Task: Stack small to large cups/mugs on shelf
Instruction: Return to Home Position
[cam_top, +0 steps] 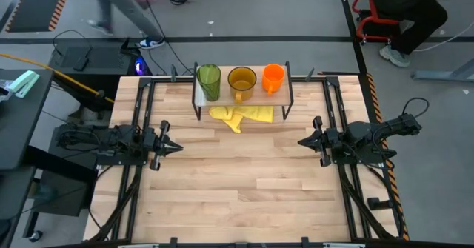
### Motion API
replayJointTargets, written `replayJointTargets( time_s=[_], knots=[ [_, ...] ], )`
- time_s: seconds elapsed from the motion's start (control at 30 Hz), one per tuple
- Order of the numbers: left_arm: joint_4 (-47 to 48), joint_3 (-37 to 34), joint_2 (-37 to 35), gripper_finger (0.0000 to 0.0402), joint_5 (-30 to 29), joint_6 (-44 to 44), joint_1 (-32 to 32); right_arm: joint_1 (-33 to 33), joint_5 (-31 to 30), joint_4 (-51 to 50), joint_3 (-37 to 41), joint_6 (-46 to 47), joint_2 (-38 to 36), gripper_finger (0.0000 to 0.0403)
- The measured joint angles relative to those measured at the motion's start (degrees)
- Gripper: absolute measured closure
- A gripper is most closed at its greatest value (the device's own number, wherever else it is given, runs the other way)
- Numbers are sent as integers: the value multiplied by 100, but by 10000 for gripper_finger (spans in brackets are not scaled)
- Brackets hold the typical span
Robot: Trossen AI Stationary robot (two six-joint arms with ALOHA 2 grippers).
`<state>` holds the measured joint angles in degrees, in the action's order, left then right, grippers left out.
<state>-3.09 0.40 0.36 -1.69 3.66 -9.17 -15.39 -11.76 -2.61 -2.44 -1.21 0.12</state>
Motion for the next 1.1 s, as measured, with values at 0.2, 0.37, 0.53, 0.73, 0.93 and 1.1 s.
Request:
replayJointTargets(
  time_s=[0.2, 0.37, 0.53, 0.73, 0.93, 1.1],
  knots=[
    [-4, -2, 0, 365, 2, 4, 0, 1, -1, 0, 0, 2, 0, 387],
    [-9, -2, 0, 372, 2, 2, 0, 0, -1, 0, 0, 2, 0, 387],
    [-11, -2, 0, 378, 2, 0, 0, -1, -1, 0, 0, 2, 0, 387],
    [-11, -2, 0, 372, 2, 0, 0, -1, 1, 0, 0, 2, 0, 387],
    [-11, -2, 0, 366, 2, 2, 0, -1, -1, 0, 0, 2, 0, 387],
    [-11, -2, 0, 372, 2, 0, 0, -1, -1, 0, 0, 2, 0, 387]
  ],
)
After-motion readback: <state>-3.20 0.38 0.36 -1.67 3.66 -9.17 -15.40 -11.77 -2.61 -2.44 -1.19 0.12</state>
